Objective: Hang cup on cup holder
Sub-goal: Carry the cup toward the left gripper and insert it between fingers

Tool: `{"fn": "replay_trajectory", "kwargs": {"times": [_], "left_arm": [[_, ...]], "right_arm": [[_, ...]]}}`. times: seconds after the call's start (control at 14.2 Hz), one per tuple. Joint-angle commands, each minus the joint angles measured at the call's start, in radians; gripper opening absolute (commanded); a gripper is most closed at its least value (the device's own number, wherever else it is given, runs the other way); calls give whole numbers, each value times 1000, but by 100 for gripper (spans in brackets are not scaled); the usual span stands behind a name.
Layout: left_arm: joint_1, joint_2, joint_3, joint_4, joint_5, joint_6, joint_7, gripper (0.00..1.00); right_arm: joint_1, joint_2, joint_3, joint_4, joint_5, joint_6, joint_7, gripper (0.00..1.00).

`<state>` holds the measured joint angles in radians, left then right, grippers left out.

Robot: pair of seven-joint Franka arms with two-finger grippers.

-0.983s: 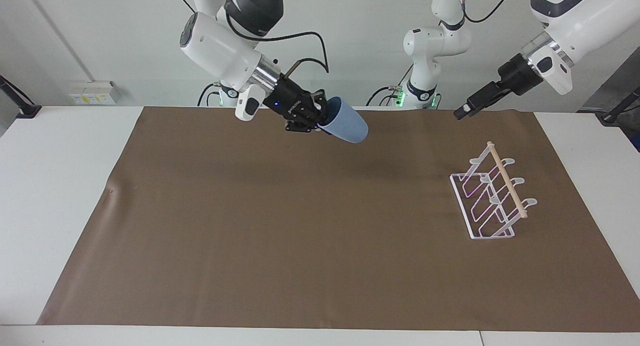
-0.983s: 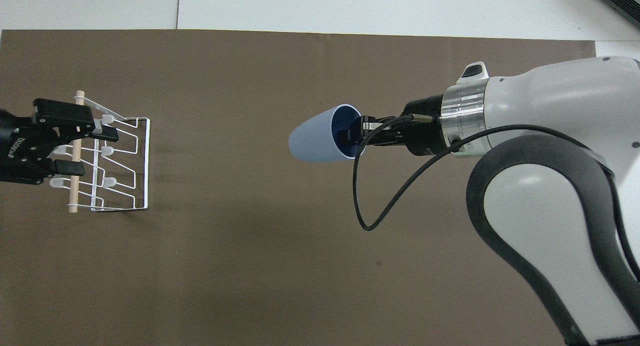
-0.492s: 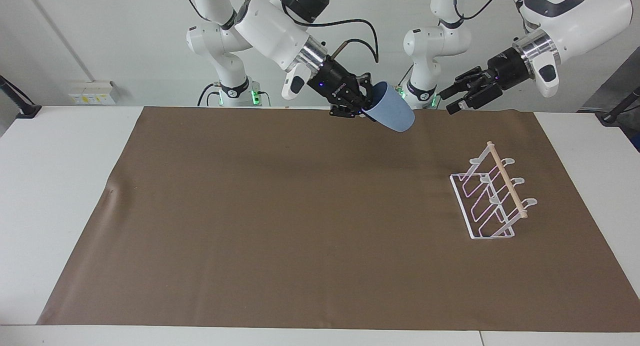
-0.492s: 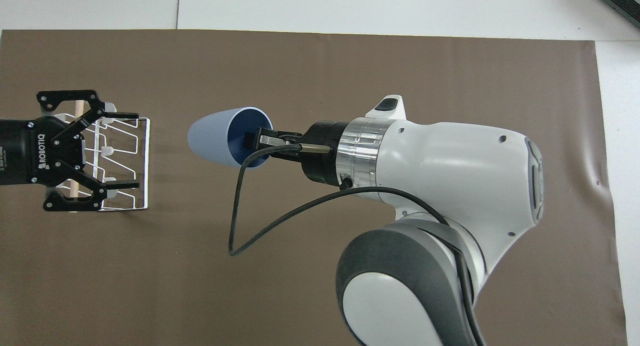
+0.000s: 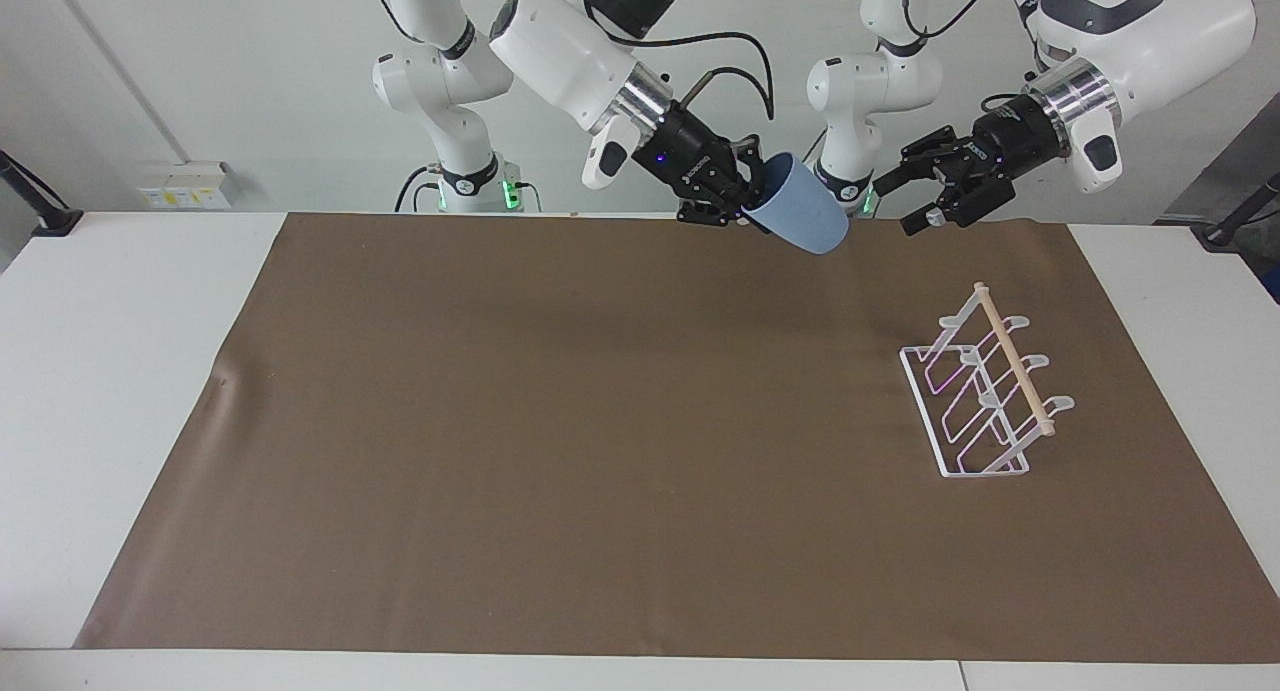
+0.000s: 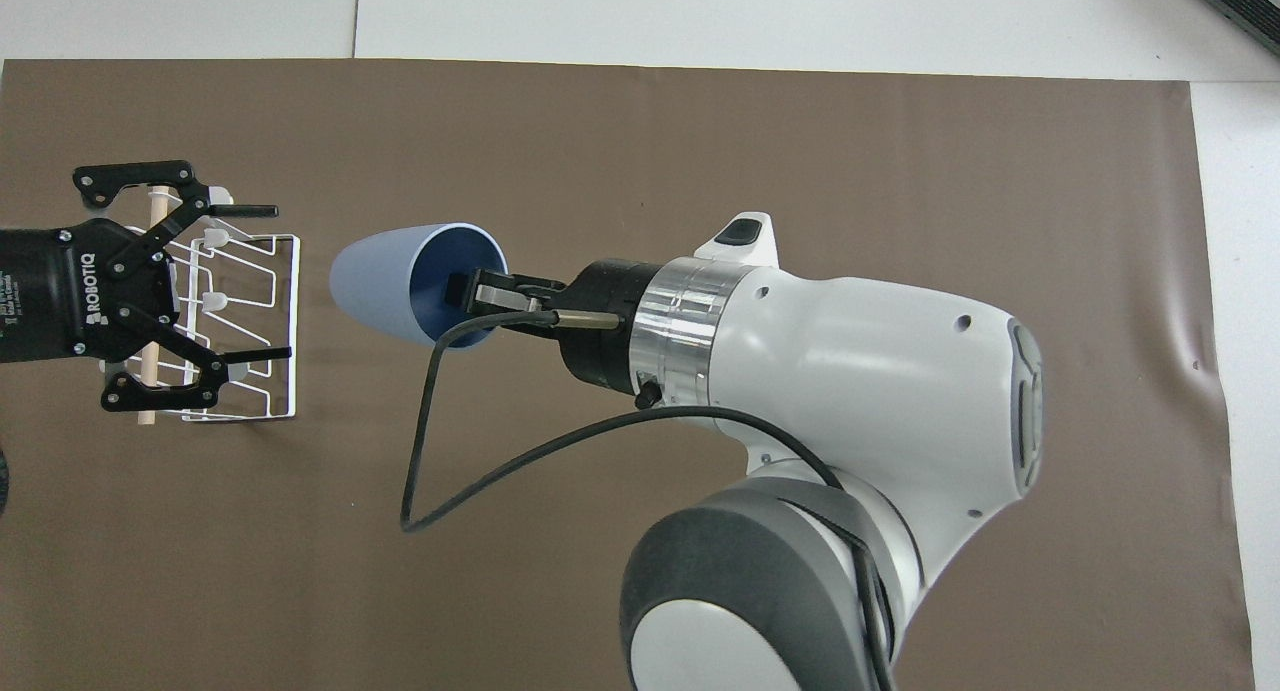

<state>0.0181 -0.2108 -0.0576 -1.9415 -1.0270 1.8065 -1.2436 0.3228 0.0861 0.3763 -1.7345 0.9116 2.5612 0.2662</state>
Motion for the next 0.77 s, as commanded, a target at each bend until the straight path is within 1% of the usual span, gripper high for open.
{"fn": "replay_trajectory", "kwargs": {"times": [0.0, 0.35, 0.7], "left_arm": [[-15, -33, 5, -33, -27, 21, -16, 100], [-56, -35, -5, -30, -28, 14, -20, 100], [-58, -35, -17, -30, -45, 28, -20, 100]], "right_arm": [[-2, -3, 3, -7, 27, 16, 8, 0], [-4, -3, 3, -7, 29, 14, 10, 0], [-5, -3, 3, -7, 29, 13, 10, 0]]}}
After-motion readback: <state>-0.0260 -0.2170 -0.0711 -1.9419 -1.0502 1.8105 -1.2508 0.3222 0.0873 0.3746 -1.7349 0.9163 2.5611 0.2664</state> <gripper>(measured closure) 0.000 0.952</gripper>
